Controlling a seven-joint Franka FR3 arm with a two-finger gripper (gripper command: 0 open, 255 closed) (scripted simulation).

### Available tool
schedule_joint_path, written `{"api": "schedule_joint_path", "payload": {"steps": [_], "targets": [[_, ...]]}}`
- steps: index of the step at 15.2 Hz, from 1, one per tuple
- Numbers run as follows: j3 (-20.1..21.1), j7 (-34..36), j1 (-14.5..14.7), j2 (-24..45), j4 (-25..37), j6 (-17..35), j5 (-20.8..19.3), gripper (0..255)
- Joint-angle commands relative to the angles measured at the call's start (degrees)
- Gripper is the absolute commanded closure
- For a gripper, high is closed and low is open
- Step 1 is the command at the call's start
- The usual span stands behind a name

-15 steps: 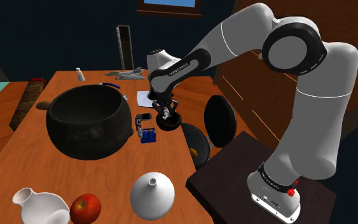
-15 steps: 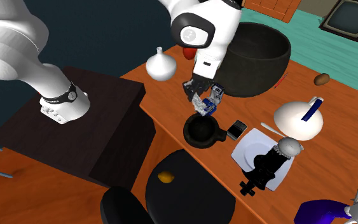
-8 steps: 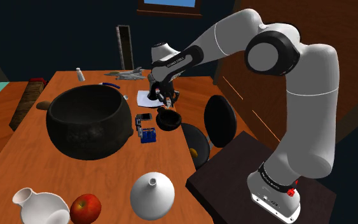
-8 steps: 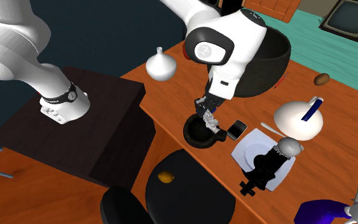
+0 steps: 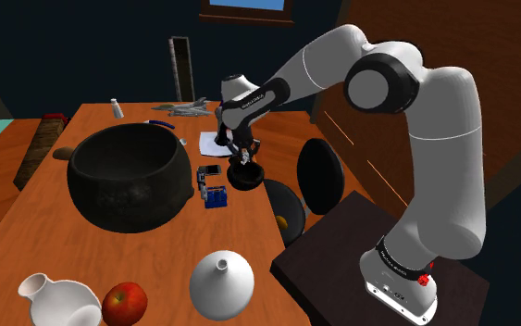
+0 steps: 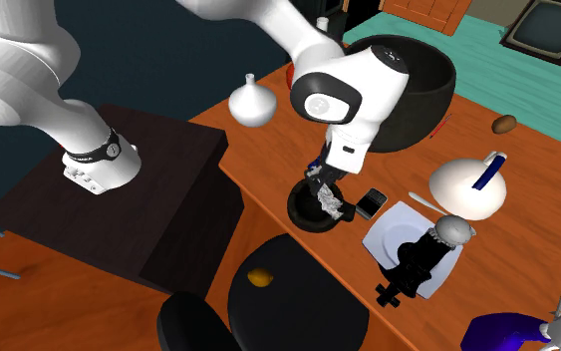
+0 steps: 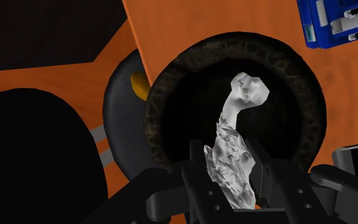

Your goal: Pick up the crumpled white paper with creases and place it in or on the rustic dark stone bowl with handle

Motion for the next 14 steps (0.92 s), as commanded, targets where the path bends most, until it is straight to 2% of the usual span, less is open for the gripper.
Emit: {"api": "schedule_joint_path", "payload": {"steps": [1,6,13,14], "targets": [[0.06,0.1,-0.01,0.96,-0.01,0.98,0.06,255],[0.19,0.22,-0.14,3.54,0.04,3.5,0.2,255],[0.19,0.22,-0.14,3.54,0.04,3.5,0.2,255],[0.19,0.22,-0.14,3.53,0.03,3.5,0.2,0]]}}
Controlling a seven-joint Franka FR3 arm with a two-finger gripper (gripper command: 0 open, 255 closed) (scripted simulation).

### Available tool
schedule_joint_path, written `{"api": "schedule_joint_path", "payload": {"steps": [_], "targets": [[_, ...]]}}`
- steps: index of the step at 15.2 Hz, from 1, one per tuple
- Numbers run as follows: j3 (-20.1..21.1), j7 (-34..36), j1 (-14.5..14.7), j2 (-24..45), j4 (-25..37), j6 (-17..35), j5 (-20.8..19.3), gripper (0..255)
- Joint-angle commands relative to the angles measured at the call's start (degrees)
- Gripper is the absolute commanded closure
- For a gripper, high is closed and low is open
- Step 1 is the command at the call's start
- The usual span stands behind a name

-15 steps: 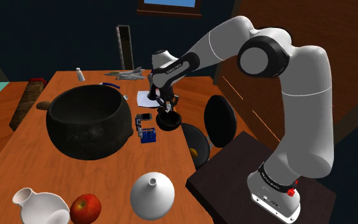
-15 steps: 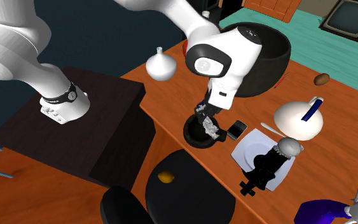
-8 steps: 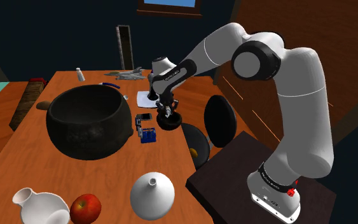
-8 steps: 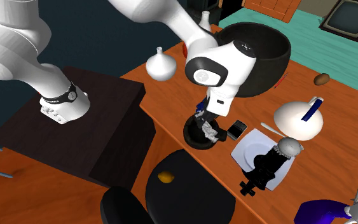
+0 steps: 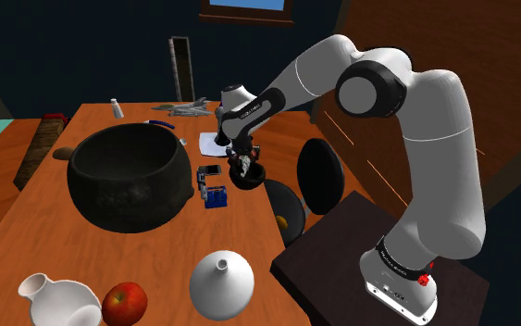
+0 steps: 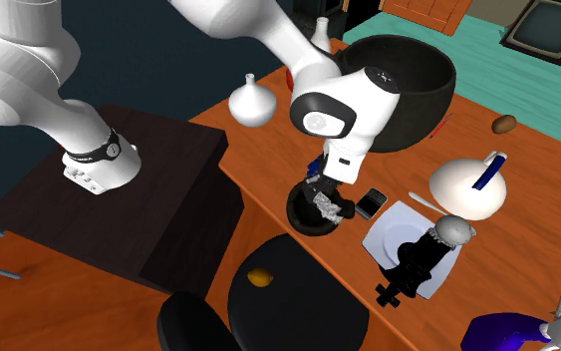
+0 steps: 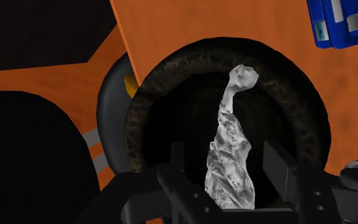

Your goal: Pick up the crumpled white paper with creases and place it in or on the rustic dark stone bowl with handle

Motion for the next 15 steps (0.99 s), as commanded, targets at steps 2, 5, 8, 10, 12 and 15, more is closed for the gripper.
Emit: {"api": "schedule_joint_path", "payload": {"steps": [2,5,8,10,12,15], "targets": [[0.0,0.0,0.0,0.0,-0.01,0.0,0.0,0],[0.0,0.0,0.0,0.0,-0.01,0.01,0.0,0],[-0.03,0.05,0.35,-2.69,1.99,-4.69,-0.08,0],[-0.04,0.06,0.43,-3.31,2.64,-5.97,-0.1,0],[-0.04,0.06,0.43,-3.31,2.64,-5.96,-0.1,0],[-0.04,0.06,0.43,-3.31,2.64,-5.97,-0.1,0]]}}
